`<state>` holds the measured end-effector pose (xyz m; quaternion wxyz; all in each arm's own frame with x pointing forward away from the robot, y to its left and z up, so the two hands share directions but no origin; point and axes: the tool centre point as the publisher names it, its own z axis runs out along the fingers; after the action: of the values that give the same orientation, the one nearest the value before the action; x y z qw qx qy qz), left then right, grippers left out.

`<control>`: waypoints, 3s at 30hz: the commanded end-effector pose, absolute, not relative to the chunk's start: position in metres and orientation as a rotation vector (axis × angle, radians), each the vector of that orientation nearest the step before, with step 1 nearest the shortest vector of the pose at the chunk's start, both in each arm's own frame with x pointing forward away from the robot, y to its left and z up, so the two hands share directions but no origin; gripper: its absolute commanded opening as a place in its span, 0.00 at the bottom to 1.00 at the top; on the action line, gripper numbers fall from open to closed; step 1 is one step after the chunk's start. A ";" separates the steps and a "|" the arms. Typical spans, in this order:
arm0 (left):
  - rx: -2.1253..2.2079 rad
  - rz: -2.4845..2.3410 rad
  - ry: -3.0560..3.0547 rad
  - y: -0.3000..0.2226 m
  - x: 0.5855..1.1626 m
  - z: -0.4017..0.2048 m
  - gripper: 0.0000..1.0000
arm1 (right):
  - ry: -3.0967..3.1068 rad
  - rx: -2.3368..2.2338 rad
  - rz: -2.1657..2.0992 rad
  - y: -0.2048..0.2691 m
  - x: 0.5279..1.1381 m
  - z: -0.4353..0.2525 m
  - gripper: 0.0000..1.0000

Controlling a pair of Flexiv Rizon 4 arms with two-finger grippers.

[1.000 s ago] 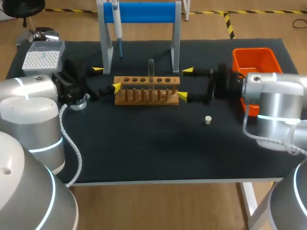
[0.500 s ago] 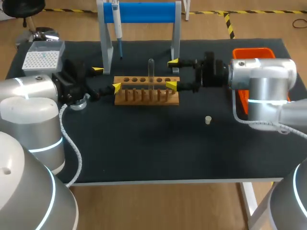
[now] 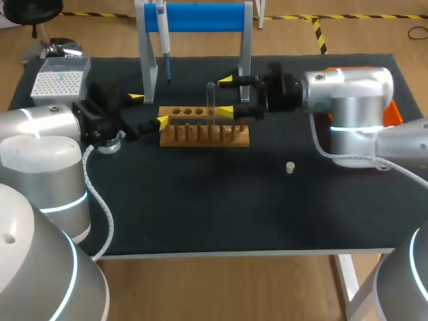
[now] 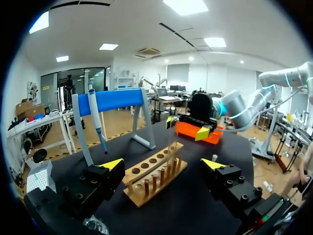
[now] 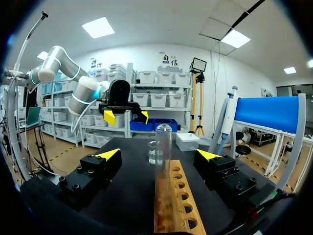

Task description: Invert the test tube, pick up the pipette, mount the tip to pipette, aspirate from beaker and dispense into the tube, eject the tip, return the pipette, and cap with the stopper.

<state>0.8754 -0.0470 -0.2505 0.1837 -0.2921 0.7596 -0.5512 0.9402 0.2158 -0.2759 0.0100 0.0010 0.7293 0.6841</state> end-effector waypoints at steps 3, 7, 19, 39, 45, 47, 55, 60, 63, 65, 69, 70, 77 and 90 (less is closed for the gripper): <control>-0.825 -1.554 2.138 -0.048 0.875 -0.251 1.00 | 2.285 -0.060 2.202 0.225 0.952 -0.281 1.00; -0.825 -1.554 2.138 -0.048 0.875 -0.251 1.00 | 2.276 -0.063 2.225 0.229 0.953 -0.280 0.96; -0.825 -1.554 2.138 -0.048 0.875 -0.251 1.00 | 2.279 -0.078 2.249 0.242 0.946 -0.281 0.64; -0.825 -1.554 2.138 -0.048 0.875 -0.251 1.00 | 2.275 -0.050 2.256 0.248 0.944 -0.280 0.47; -0.825 -1.554 2.138 -0.048 0.875 -0.251 1.00 | 2.275 -0.048 2.258 0.248 0.943 -0.280 0.25; -0.825 -1.554 2.138 -0.048 0.875 -0.251 1.00 | 2.275 -0.047 2.257 0.248 0.943 -0.280 0.08; -0.825 -1.554 2.138 -0.048 0.875 -0.251 1.00 | 2.272 -0.053 2.254 0.248 0.942 -0.275 0.00; -0.825 -1.554 2.138 -0.048 0.875 -0.251 1.00 | 2.270 -0.058 2.254 0.248 0.942 -0.269 0.00; -0.825 -1.554 2.138 -0.048 0.875 -0.251 1.00 | 2.267 -0.060 2.255 0.248 0.942 -0.265 0.00; -0.825 -1.554 2.138 -0.048 0.875 -0.251 1.00 | 2.266 -0.064 2.254 0.248 0.942 -0.263 0.00; -0.825 -1.554 2.138 -0.048 0.875 -0.251 1.00 | 2.265 -0.069 2.257 0.247 0.942 -0.256 0.00; -0.825 -1.554 2.138 -0.048 0.875 -0.251 1.00 | 2.264 -0.070 2.256 0.247 0.942 -0.254 0.00; -0.825 -1.554 2.138 -0.048 0.875 -0.251 1.00 | 2.256 -0.075 2.250 0.246 0.942 -0.242 0.00; -0.825 -1.554 2.138 -0.048 0.875 -0.251 1.00 | 2.242 -0.076 2.247 0.246 0.940 -0.219 0.00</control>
<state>0.8754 -0.0470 -0.2505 0.1837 -0.2921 0.7597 -0.5512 0.9437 0.2488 -0.2246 -0.0186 -0.0260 0.7031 0.7103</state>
